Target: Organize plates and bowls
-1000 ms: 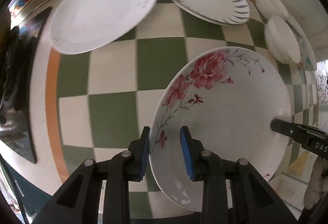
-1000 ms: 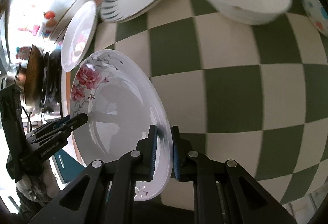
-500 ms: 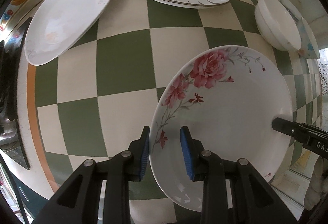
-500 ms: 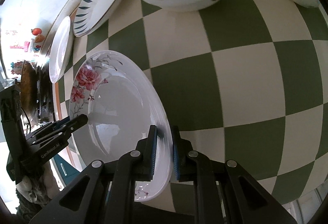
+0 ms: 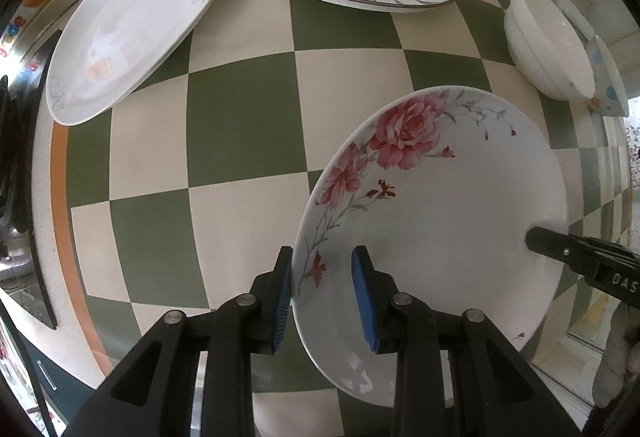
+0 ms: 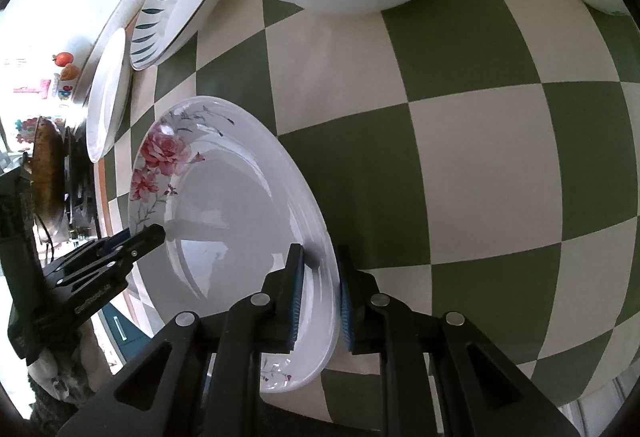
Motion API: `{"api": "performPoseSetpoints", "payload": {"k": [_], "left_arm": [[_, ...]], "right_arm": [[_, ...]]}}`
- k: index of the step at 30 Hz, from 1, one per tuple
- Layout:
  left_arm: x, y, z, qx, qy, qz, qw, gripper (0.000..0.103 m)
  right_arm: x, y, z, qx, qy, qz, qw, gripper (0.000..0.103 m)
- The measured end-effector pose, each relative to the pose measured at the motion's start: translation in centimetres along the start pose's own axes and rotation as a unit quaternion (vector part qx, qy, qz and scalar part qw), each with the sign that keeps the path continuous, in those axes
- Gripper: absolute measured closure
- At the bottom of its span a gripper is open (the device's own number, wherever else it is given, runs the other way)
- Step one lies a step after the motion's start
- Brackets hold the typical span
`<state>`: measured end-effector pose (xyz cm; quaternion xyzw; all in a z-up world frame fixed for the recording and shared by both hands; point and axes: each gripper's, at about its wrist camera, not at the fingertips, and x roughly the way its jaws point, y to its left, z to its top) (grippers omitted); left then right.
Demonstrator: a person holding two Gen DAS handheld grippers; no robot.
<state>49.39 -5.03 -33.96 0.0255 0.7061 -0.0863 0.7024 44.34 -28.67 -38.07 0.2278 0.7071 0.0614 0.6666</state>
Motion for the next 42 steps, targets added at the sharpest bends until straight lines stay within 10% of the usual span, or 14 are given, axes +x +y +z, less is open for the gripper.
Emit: {"api": "performPoseSetpoints", "payload": {"k": [7, 11, 16, 27, 33, 42], "left_arm": [[-10.5, 5.7, 1.4, -0.074, -0.103, -0.004, 0.992, 0.075], [-12.7, 11.5, 2.5, -0.136, -0.152, 0.009, 0.979, 0.063], [-8.2, 18.3, 3.9, -0.222, -0.127, -0.006, 0.9666, 0.063], [-0.3, 25.4, 7.0, -0.295, -0.064, -0.015, 0.9532, 0.063], [0.7, 26.2, 7.4, -0.293, -0.069, -0.039, 0.9529, 0.075], [0.3, 25.3, 7.8, -0.284, -0.072, -0.03, 0.9556, 0.08]], "right_arm": [[-6.1, 2.8, 1.1, -0.046, -0.039, -0.044, 0.997, 0.082], [-9.8, 8.5, 2.8, -0.105, -0.069, -0.003, 0.992, 0.062], [-7.8, 17.2, 8.9, -0.176, -0.044, 0.072, 0.981, 0.055], [5.9, 29.9, 23.7, -0.245, 0.015, 0.011, 0.969, 0.056], [10.4, 31.4, 26.2, -0.239, 0.04, -0.011, 0.97, 0.085], [10.8, 31.1, 25.7, -0.246, 0.034, 0.005, 0.969, 0.088]]}}
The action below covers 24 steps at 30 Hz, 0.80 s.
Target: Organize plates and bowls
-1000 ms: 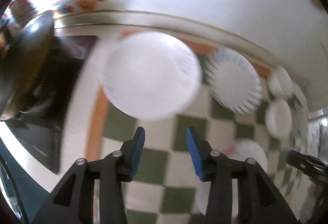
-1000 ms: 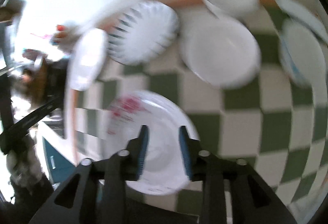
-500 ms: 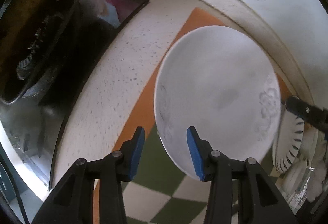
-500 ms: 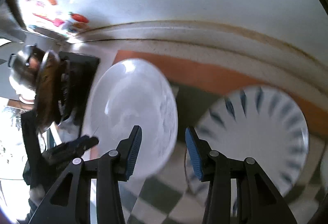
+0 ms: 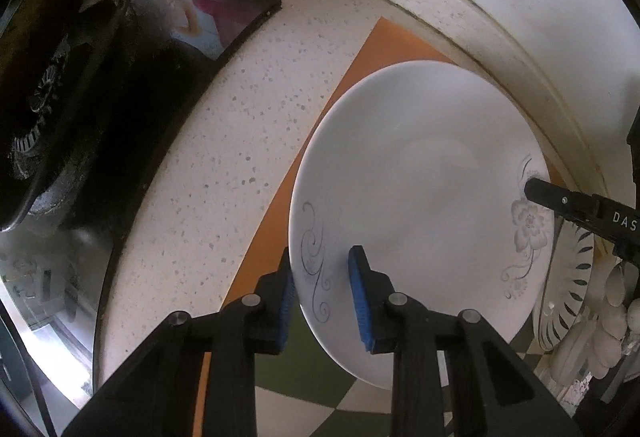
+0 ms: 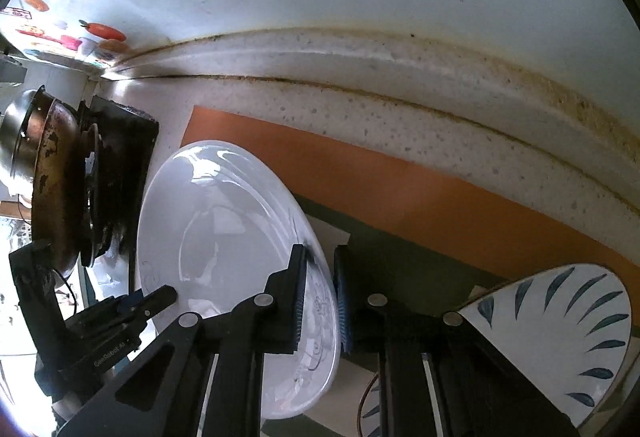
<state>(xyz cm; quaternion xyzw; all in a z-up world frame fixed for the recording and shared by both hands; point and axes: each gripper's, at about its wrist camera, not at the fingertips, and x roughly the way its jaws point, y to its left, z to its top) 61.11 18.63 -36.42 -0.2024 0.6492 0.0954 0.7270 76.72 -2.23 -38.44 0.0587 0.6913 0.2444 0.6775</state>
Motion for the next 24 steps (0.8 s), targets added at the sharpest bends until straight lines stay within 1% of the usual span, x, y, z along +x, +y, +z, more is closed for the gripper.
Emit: {"api": "performPoseSetpoints", "payload": {"k": [3, 5, 8, 11, 12, 14, 17, 20, 24], "left_arm": [[-1.6, -0.8, -0.8, 0.013, -0.01, 0.005, 0.9999, 0.08], [-2.6, -1.2, -1.3, 0.017, -0.015, 0.001, 0.9997, 0.08], [-4.5, -1.8, -2.1, 0.031, -0.027, -0.005, 0.9992, 0.08], [-6.9, -3.0, -3.8, 0.05, -0.034, -0.011, 0.9981, 0.08], [-7.4, -2.7, -3.5, 0.055, -0.035, -0.012, 0.9978, 0.08], [-8.8, -3.6, -4.4, 0.069, -0.04, -0.016, 0.9967, 0.08], [-10.0, -5.4, -6.1, 0.092, -0.039, -0.028, 0.9946, 0.08], [-11.3, -7.1, -7.6, 0.122, -0.04, -0.042, 0.9908, 0.08], [-11.7, -9.7, -10.6, 0.169, -0.033, -0.054, 0.9835, 0.08]], "right_arm": [[-0.9, -0.3, -1.0, -0.002, -0.003, 0.002, 1.0, 0.09], [-1.6, -0.1, -1.7, -0.002, -0.008, 0.002, 1.0, 0.091], [-3.3, -0.3, -3.2, 0.007, -0.021, 0.013, 1.0, 0.092], [-5.6, -0.6, -5.3, 0.015, -0.039, 0.021, 0.999, 0.093], [-6.6, -0.8, -6.3, 0.019, -0.047, 0.022, 0.998, 0.093], [-8.3, -1.0, -8.0, 0.027, -0.061, 0.027, 0.997, 0.093], [-11.0, -1.9, -11.3, 0.046, -0.083, 0.028, 0.995, 0.093], [-13.5, -3.1, -15.3, 0.067, -0.103, 0.024, 0.992, 0.093], [-16.1, -5.2, -21.7, 0.098, -0.118, 0.017, 0.988, 0.093]]}}
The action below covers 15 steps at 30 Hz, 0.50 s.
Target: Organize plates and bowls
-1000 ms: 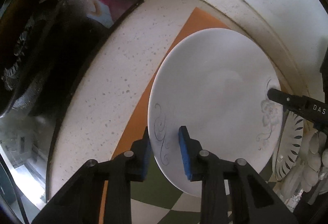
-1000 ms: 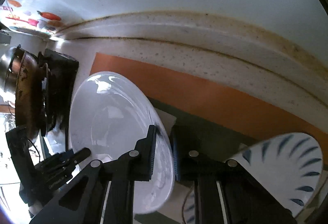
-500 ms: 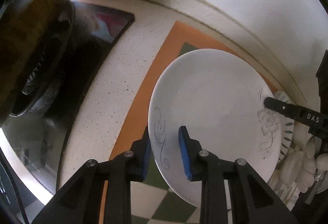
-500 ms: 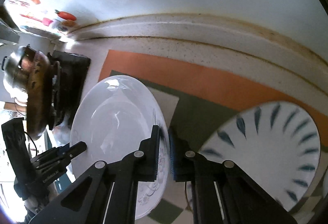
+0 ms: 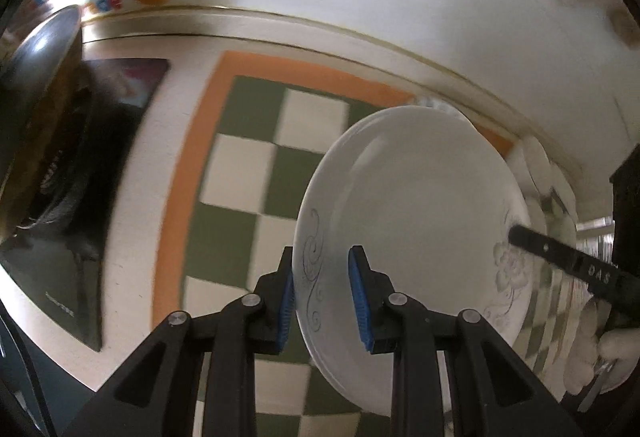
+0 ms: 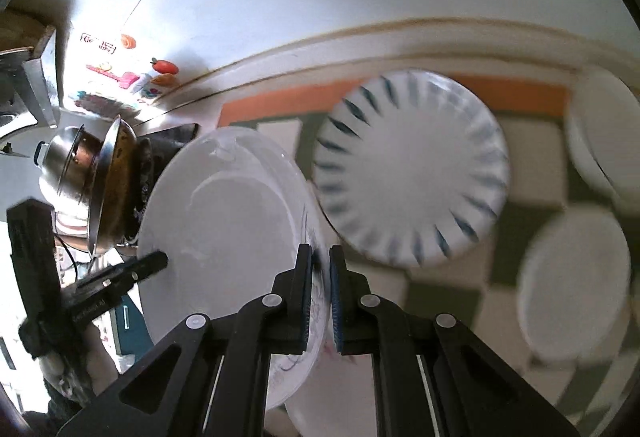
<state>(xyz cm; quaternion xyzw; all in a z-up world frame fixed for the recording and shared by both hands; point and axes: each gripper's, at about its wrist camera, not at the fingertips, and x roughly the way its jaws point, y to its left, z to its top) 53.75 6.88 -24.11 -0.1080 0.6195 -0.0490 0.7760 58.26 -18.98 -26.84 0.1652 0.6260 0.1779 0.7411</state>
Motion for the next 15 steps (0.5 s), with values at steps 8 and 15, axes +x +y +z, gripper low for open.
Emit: {"api": "performPoseSetpoints", "payload": {"k": [8, 15], "left_arm": [[4.2, -5.1, -4.3, 0.074, 0.05, -0.003, 0.996, 0.08], [7.3, -8.3, -7.4, 0.12, 0.09, 0.015, 0.9886, 0.08]], "right_arm": [[-4.1, -5.7, -10.0, 0.063, -0.022, -0.018, 0.998, 0.093], [-3.1, -10.4, -15.2, 0.118, -0.012, -0.027, 0.993, 0.093]]}}
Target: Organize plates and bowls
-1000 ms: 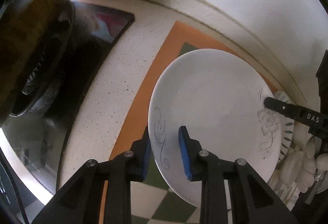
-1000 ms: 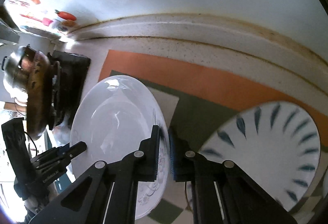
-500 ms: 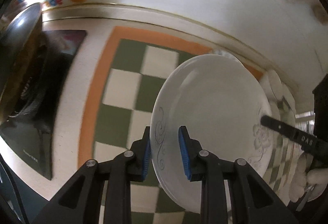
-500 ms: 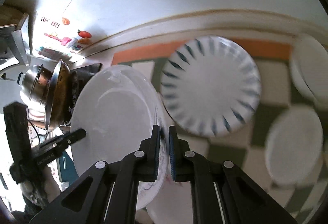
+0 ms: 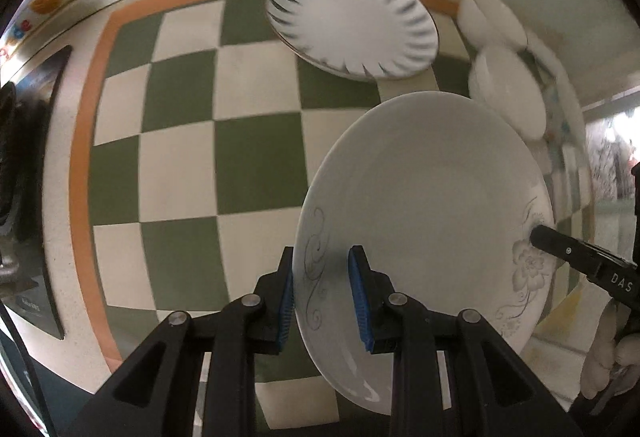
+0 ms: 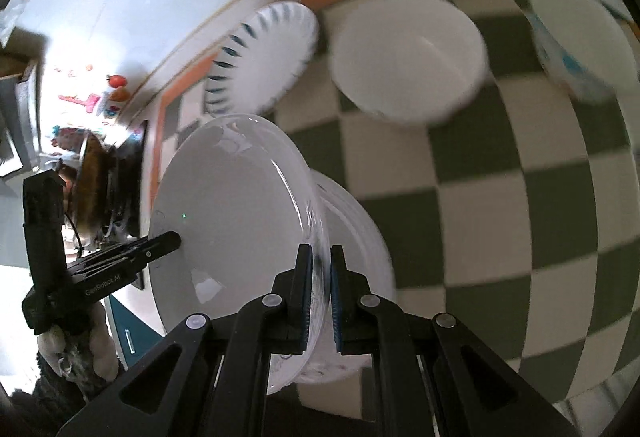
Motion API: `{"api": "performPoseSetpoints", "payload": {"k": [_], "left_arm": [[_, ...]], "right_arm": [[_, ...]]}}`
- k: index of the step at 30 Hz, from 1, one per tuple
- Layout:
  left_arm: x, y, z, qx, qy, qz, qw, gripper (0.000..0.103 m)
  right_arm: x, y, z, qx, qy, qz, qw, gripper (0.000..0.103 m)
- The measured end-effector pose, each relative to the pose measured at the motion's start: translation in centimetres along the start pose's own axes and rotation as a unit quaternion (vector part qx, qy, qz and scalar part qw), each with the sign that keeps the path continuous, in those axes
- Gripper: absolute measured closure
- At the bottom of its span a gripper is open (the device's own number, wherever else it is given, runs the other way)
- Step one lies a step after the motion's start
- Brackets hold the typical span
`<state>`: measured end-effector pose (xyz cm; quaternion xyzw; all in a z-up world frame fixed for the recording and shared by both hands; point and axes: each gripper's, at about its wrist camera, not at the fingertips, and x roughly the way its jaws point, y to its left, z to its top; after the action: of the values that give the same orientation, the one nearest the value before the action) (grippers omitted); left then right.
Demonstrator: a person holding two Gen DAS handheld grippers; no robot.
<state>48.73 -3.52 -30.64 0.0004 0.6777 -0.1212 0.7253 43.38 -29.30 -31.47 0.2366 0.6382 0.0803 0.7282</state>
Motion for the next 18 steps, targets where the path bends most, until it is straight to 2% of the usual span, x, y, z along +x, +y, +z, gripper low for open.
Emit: {"api": "performPoseSetpoints", "payload": {"k": [8, 18], "left_arm": [[1.9, -0.7, -0.6, 0.005, 0.019, 0.018, 0.9996, 0.079], [3.3, 0.0, -1.7, -0.008, 0.041, 0.041, 0.9983, 0.076]], "right_arm": [[2.1, -2.9, -1.7, 0.014, 0.017, -0.001, 1.0, 0.093], [4.1, -2.2, -1.7, 0.001, 0.042, -0.012, 0.999, 0.093]]}}
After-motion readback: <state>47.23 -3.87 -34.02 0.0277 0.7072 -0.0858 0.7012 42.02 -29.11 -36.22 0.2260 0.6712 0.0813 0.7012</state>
